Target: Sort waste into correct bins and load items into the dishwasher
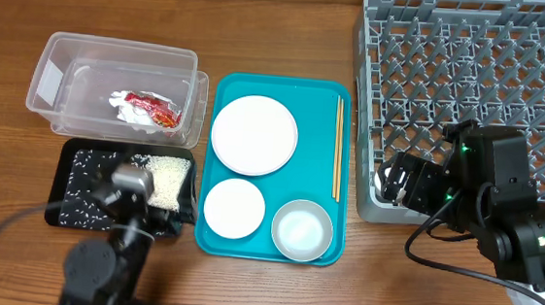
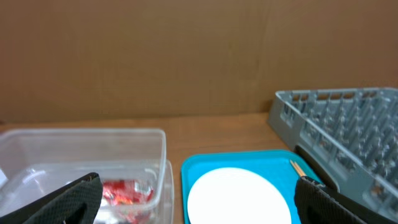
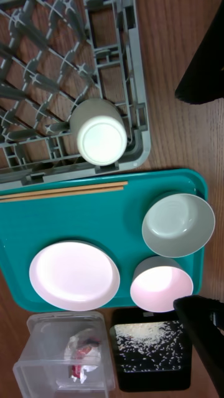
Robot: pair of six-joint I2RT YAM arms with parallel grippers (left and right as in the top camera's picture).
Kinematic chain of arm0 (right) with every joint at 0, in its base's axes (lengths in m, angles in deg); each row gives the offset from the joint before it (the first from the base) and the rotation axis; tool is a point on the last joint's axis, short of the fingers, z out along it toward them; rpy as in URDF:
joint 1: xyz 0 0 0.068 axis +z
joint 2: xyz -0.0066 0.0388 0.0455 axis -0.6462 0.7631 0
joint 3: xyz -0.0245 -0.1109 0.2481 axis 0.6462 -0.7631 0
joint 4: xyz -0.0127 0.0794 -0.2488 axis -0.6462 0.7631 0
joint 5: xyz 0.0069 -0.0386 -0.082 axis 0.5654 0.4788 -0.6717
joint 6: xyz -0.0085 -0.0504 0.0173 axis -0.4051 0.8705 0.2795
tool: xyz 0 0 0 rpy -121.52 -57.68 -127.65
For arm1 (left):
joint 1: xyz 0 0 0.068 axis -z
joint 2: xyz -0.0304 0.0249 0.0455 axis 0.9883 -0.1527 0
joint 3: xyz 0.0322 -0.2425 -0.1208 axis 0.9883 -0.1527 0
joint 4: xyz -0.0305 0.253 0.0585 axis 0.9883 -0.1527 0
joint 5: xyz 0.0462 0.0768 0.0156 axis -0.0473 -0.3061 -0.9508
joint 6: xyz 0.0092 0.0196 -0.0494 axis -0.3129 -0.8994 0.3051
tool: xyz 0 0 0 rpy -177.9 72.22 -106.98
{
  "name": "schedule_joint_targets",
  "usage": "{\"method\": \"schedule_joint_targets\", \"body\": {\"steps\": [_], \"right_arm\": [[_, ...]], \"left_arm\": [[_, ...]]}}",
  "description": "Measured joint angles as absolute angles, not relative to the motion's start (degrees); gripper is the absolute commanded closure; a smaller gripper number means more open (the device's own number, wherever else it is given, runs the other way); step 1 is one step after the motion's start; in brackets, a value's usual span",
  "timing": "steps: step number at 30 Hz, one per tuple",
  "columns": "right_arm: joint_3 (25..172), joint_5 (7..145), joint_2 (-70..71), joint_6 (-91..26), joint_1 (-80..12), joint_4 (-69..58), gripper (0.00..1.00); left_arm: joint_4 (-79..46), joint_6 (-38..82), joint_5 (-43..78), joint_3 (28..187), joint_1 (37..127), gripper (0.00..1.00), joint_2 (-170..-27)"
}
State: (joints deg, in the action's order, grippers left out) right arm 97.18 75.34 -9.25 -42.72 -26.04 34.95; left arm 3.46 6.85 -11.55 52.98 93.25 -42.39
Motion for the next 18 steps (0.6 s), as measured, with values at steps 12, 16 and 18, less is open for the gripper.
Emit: {"method": "schedule_joint_targets", "body": {"steps": [12,16,18], "right_arm": [[97.2,75.3,-9.3,-42.7,-26.0,34.9,0.0],[97.1,75.3,-9.3,-42.7,-26.0,35.0,0.0],[97.1,75.3,-9.3,-42.7,-26.0,34.9,0.0]], "left_arm": [[10.3,6.8,-10.3,32.1,93.3,0.0,-28.2],[12.9,6.8,-9.8,28.3,93.3,0.0,-28.2],[13.0,6.8,-9.5,28.3,93.3,0.0,-28.1]]}}
